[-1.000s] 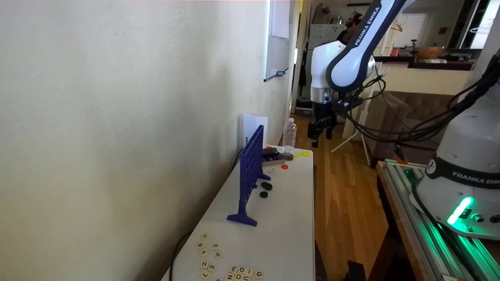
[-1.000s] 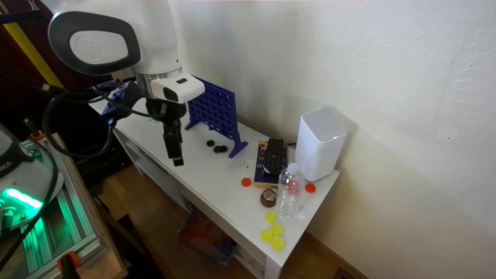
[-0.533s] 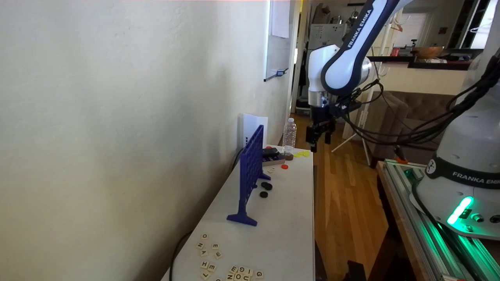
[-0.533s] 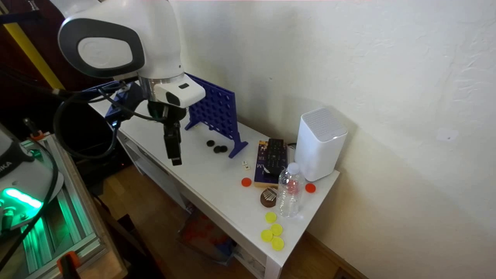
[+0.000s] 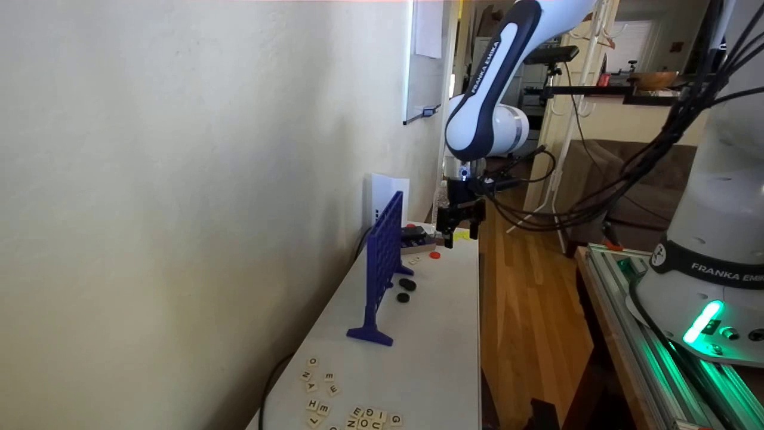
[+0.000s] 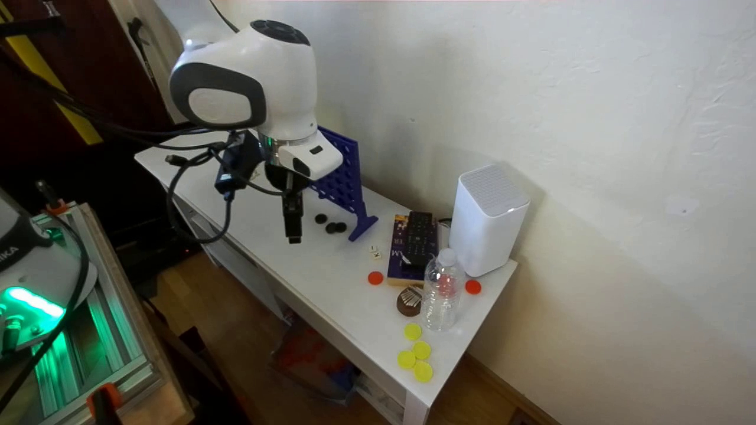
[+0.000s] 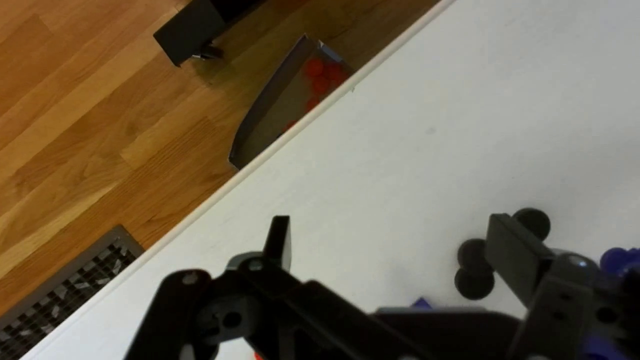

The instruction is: Pick up the red token closest to the purple object and place it in the purple on the far right

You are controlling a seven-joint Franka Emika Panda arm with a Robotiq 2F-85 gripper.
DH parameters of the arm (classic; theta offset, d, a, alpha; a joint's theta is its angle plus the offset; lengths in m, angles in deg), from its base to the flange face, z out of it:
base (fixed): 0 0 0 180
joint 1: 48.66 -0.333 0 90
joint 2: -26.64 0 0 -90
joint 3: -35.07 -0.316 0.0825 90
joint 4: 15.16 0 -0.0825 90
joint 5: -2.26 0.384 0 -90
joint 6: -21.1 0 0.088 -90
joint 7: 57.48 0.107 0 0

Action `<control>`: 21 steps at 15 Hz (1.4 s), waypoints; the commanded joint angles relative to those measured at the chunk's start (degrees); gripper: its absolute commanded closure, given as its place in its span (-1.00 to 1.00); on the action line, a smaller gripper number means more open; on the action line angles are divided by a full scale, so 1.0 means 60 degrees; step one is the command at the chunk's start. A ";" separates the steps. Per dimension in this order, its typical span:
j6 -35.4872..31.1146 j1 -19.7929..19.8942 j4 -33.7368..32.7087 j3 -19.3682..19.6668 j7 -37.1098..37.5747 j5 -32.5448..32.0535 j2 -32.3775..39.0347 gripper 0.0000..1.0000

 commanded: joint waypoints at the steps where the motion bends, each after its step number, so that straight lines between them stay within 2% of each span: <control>1: -0.0183 0.0438 -0.1395 -0.0080 -0.0621 0.0654 0.1374 -1.00; 5: -0.0152 0.1181 -0.2316 -0.0201 -0.1166 0.0715 0.2343 -1.00; 8: -0.0890 0.2270 -0.2788 -0.0912 -0.1884 0.1607 0.2987 -1.00; 9: -0.0450 0.1602 -0.2334 -0.0380 -0.1399 0.0908 0.2453 -1.00; 10: -0.0529 0.1775 -0.2430 -0.0449 -0.1507 0.0972 0.2600 -1.00; 14: -0.0529 0.1659 -0.2444 -0.0419 -0.1466 0.0946 0.2611 -1.00; 17: -0.0861 0.2092 -0.2652 -0.0932 -0.1757 0.1438 0.2807 -1.00; 21: -0.1171 0.2308 -0.2910 -0.1079 -0.1762 0.1430 0.3083 -1.00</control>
